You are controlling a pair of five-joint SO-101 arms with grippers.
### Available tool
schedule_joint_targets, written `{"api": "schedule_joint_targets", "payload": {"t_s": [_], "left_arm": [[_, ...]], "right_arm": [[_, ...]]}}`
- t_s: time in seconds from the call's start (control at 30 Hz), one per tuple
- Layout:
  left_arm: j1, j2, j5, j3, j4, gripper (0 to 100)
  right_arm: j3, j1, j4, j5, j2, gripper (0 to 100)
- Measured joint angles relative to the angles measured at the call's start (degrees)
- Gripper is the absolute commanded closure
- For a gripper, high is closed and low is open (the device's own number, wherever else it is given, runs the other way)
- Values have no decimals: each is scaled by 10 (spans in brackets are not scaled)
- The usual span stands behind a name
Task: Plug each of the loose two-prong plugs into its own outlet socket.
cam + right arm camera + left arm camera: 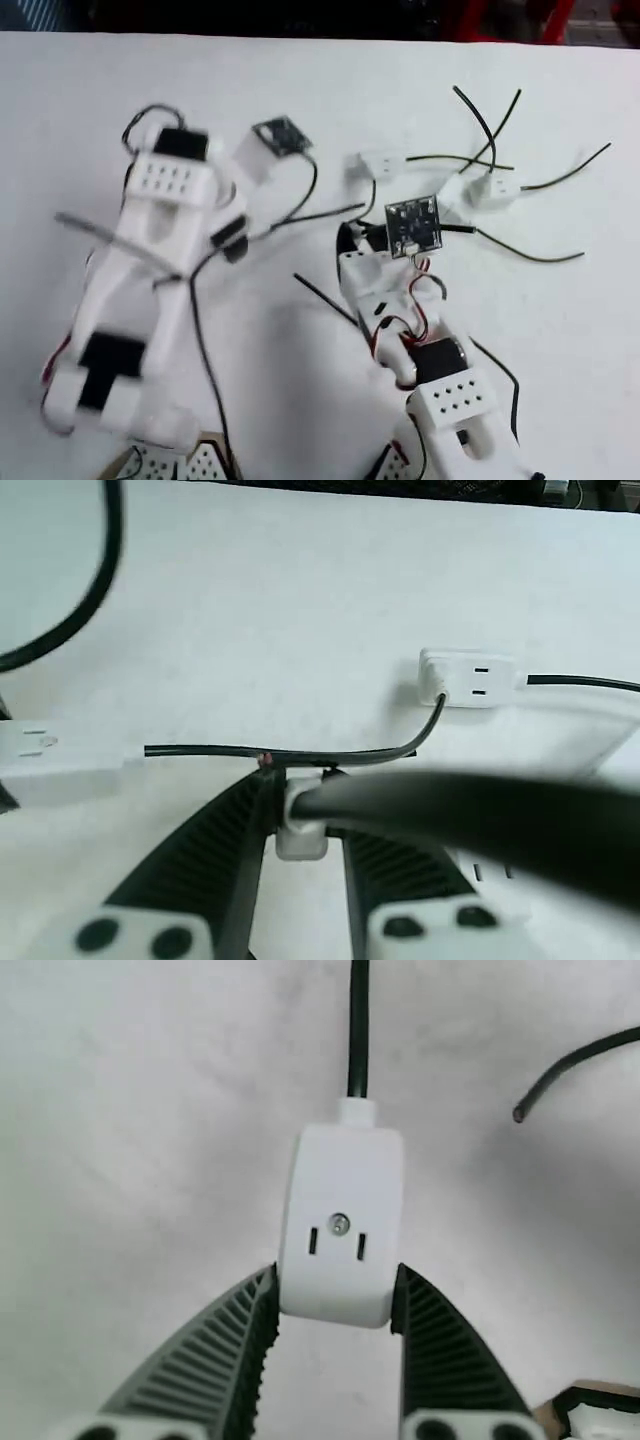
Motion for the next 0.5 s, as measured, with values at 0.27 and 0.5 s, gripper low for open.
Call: {"api": "schedule_joint_targets", "payload": {"t_s": [0.27,0.5], "left_arm": [[31,-259,2,348,-152,945],[31,-389,32,499,-205,764]], "right_arm": [[0,0,0,0,0,981],[0,0,0,0,0,981]]}}
